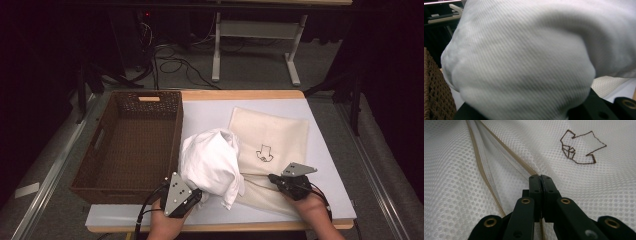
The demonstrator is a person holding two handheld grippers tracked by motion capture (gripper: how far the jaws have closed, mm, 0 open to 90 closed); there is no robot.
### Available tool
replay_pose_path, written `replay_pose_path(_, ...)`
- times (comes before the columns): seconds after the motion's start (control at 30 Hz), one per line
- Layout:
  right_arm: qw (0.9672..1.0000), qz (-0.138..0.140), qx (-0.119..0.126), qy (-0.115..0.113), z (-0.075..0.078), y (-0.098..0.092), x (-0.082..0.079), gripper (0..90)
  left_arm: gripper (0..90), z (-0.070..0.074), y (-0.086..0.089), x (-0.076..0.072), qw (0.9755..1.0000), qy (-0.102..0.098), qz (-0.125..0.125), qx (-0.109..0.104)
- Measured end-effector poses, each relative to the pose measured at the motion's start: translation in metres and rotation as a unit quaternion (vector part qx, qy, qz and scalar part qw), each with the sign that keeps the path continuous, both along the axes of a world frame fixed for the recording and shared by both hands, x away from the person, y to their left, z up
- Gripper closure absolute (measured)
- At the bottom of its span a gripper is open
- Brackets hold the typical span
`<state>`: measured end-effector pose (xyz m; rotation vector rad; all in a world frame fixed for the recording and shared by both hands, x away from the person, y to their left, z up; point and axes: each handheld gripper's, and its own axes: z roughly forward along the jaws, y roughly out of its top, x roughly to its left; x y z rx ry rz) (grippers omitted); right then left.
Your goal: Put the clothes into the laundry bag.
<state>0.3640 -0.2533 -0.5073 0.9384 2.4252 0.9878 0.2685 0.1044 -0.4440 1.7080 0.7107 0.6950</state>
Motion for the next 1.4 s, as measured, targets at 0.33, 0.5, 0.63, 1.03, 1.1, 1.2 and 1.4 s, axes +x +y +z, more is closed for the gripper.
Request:
replay_pose_path(0.33,0.9987,-0.006,0.038,-0.032,0.013,0.014,0.004,89.5,75.2,0.009,-0.001,-0.012,0.9996,-0.016,-0.02,-0.009)
replay_pose_path(0.5,0.9965,-0.017,0.068,-0.046,0.025,0.014,0.005,89.4,75.2,0.014,-0.003,-0.02,0.999,-0.023,-0.035,-0.015)
replay_pose_path(0.63,0.9949,-0.022,0.08,-0.056,0.031,0.014,0.008,89.5,75.2,0.016,-0.006,-0.027,0.9981,-0.028,-0.052,-0.015)
replay_pose_path(1.03,0.9941,-0.029,0.082,-0.065,0.036,0.012,0.013,89.4,75.2,0.005,-0.016,-0.039,0.9963,-0.003,-0.086,-0.006)
replay_pose_path(1.1,0.9936,-0.03,0.084,-0.069,0.037,0.012,0.014,89.4,75.2,0.004,-0.017,-0.039,0.9961,0.0,-0.089,-0.005)
replay_pose_path(1.2,0.9926,-0.034,0.095,-0.067,0.038,0.012,0.014,89.4,75.2,0.001,-0.019,-0.038,0.9955,0.008,-0.094,-0.004)
replay_pose_path(1.4,0.9908,-0.03,0.105,-0.08,0.044,0.011,0.012,89.4,75.2,-0.007,-0.027,-0.032,0.9945,0.022,-0.102,0.007)
